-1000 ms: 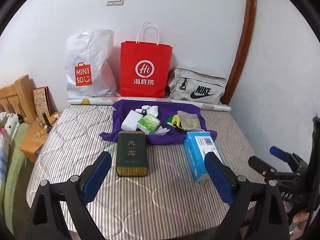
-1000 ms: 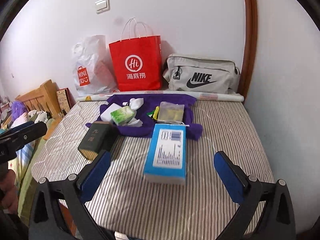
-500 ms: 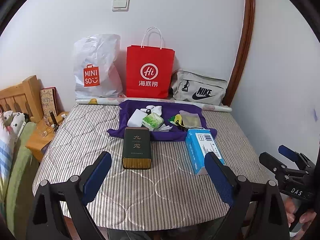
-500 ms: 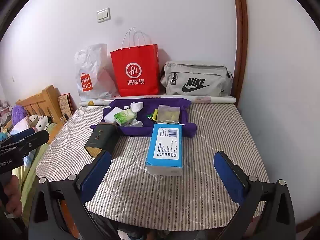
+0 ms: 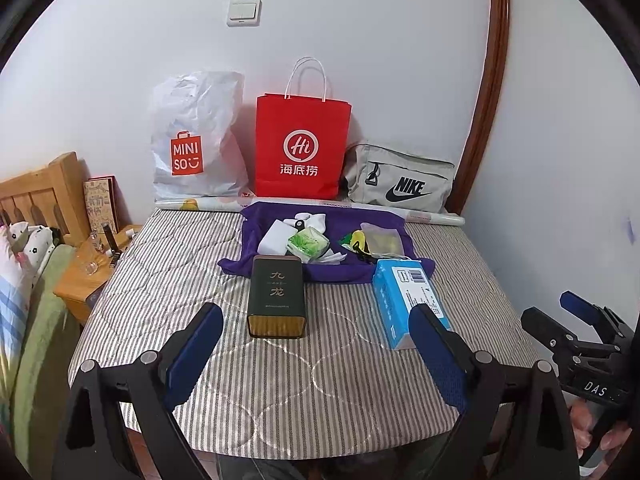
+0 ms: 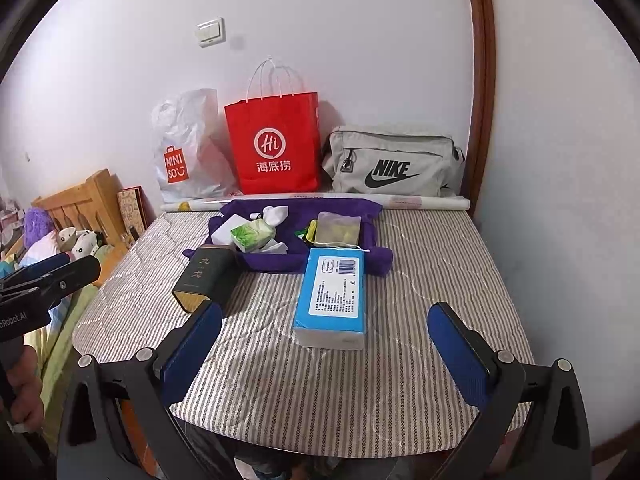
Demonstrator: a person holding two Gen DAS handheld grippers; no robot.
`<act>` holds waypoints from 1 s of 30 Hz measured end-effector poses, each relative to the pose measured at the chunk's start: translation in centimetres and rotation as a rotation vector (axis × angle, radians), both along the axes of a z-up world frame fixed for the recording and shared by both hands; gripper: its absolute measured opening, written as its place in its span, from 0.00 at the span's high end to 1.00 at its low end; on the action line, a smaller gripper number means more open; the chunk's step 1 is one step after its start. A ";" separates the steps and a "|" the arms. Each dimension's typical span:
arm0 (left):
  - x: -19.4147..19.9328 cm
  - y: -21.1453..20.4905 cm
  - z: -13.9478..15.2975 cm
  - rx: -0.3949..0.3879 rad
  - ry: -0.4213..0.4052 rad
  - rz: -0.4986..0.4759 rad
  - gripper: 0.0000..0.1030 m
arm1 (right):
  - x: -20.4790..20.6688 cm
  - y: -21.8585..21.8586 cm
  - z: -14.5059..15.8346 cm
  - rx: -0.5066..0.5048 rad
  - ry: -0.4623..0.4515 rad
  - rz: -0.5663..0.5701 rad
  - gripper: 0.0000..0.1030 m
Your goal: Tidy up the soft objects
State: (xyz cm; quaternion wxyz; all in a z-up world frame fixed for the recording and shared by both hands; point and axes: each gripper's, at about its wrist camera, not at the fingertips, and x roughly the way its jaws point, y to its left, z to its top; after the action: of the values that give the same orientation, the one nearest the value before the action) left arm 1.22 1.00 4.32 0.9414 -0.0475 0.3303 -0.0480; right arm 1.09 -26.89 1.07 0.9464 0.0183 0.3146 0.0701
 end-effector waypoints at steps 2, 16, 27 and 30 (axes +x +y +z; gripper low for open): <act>-0.1 0.0 0.1 0.000 -0.001 0.000 0.09 | 0.0 0.0 0.0 0.001 -0.001 0.001 0.01; -0.2 0.2 0.3 -0.004 -0.004 0.004 0.09 | -0.2 0.2 0.1 -0.004 -0.004 0.003 0.01; -0.3 0.2 0.2 -0.003 -0.003 0.005 0.09 | -0.3 0.3 0.1 -0.004 -0.005 0.004 0.01; -0.3 0.2 0.3 -0.004 -0.004 0.004 0.09 | -0.4 0.3 0.2 -0.004 -0.007 0.004 0.01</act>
State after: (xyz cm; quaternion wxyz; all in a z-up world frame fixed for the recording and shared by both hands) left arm 0.93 1.24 4.58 0.9421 -0.0499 0.3283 -0.0468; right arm 0.73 -26.61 1.24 0.9474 0.0155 0.3115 0.0714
